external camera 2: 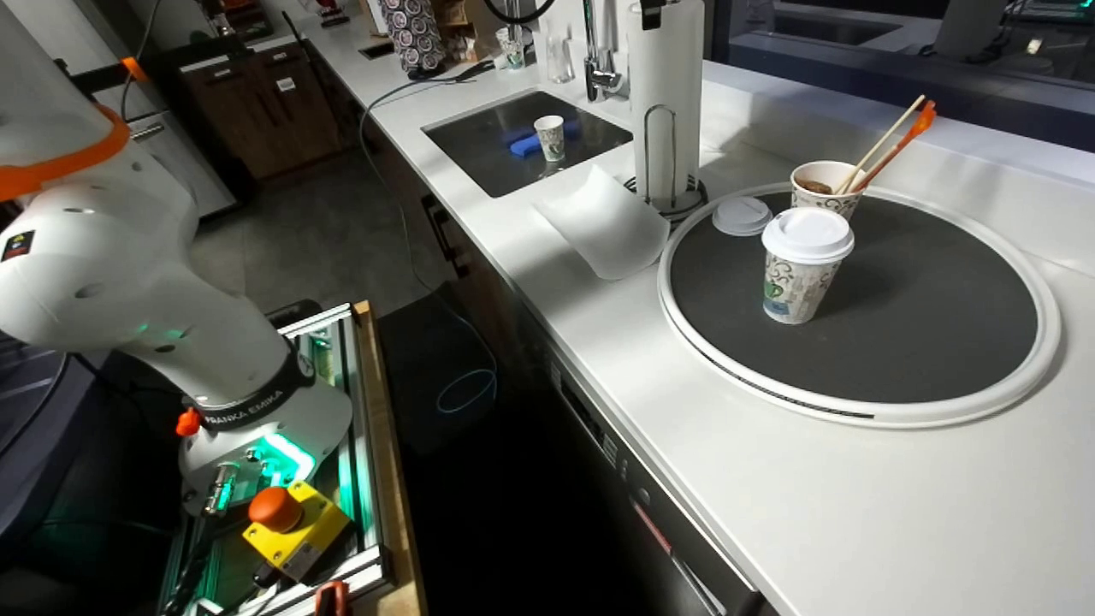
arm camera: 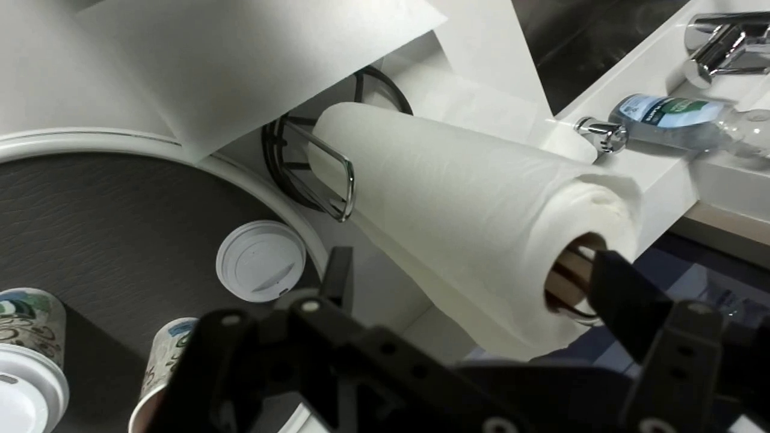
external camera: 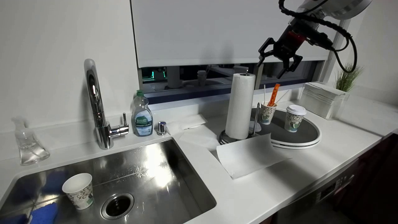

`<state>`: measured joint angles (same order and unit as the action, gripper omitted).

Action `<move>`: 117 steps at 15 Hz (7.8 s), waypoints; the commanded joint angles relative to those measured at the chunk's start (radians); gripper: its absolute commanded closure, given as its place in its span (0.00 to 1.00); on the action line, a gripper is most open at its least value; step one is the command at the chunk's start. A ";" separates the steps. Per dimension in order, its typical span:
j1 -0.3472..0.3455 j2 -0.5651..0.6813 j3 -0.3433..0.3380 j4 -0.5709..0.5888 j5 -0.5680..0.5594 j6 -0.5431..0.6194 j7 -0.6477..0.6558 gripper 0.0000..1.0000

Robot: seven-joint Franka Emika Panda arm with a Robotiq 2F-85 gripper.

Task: Remove the paper towel roll from the holder.

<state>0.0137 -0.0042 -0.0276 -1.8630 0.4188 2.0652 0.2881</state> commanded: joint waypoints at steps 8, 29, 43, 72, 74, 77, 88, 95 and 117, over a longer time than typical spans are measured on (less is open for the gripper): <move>-0.011 0.066 0.012 -0.001 0.046 0.132 -0.017 0.00; -0.005 0.081 0.045 0.049 0.078 0.149 -0.048 0.20; -0.014 0.033 0.042 0.005 0.143 0.198 -0.043 0.36; -0.004 0.091 0.045 0.006 0.153 0.202 0.029 0.97; -0.005 0.074 0.045 0.002 0.155 0.198 0.025 0.99; -0.005 0.035 0.045 -0.008 0.152 0.205 0.007 0.98; -0.015 -0.114 0.030 0.054 0.044 0.173 0.004 0.99; -0.054 -0.128 -0.038 0.330 -0.005 -0.009 0.009 1.00; -0.261 -0.073 -0.228 0.190 -0.104 0.108 0.312 0.99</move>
<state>-0.2410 -0.0614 -0.2587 -1.5992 0.3131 2.1341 0.5687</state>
